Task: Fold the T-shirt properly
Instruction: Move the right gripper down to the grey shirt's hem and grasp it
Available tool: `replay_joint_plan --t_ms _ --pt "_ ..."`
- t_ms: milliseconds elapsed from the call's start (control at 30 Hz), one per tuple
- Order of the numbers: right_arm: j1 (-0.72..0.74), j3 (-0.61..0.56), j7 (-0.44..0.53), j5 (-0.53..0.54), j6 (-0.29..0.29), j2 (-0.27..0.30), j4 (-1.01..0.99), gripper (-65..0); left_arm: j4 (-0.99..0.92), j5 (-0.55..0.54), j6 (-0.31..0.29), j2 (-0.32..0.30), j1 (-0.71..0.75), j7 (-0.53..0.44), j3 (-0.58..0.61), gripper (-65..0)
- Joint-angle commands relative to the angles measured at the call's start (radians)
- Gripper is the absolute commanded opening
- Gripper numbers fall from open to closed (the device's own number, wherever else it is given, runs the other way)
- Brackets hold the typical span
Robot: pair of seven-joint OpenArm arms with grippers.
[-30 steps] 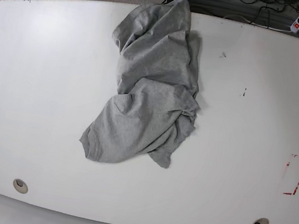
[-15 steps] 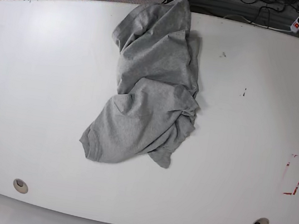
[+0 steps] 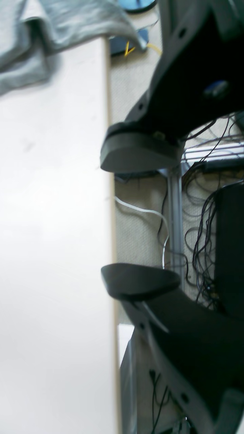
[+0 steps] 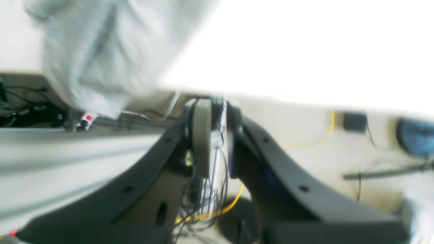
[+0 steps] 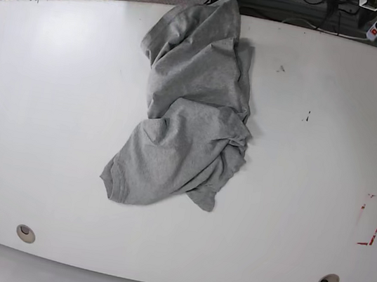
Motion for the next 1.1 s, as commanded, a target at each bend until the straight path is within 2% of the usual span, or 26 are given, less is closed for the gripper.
replay_joint_plan --t_ms 0,100,200,267,367,400,467,633,800,1067 --pt "0.031 0.005 0.021 0.013 0.002 0.025 0.019 -57.7 0.015 -0.006 0.000 -0.004 -0.006 -0.018 -0.001 -26.1" --pt "0.089 0.001 0.021 0.013 0.002 0.028 0.017 -57.2 0.009 -0.005 0.000 0.001 -0.066 -0.017 -0.003 -26.1" --pt "0.157 0.001 0.020 0.009 0.002 0.028 0.017 -56.6 0.012 -0.003 0.000 0.004 -0.104 0.055 -0.004 -26.0" --pt "0.200 0.001 0.004 0.007 0.002 0.030 0.017 -52.6 0.015 -0.006 0.000 0.004 -0.115 0.109 -0.004 -25.8" --pt "0.280 -0.001 -0.054 0.007 0.004 0.030 0.017 -43.1 0.018 -0.006 0.000 0.004 -0.147 0.127 -0.004 -25.8" --pt "0.309 -0.001 -0.079 0.007 0.004 0.030 0.017 -40.4 0.018 -0.006 0.000 0.004 -0.152 0.127 -0.004 -25.0" --pt "0.389 -0.001 -0.152 0.013 0.004 0.031 0.016 -36.1 0.018 -0.006 0.002 0.021 -0.158 0.127 -0.006 -19.3" --pt "0.550 -0.001 -0.349 0.018 0.005 0.031 0.016 -35.4 0.018 -0.003 0.002 0.058 -0.159 0.127 -0.012 -8.3" --pt "0.731 -0.001 -0.531 0.018 0.005 0.027 -0.017 -35.2 0.017 -0.001 0.002 0.059 -0.187 0.129 -0.013 -7.8" --pt "0.976 0.007 -0.717 0.039 0.005 0.027 -0.127 -35.2 0.018 0.000 0.000 0.050 -0.221 0.129 -0.021 -7.6"
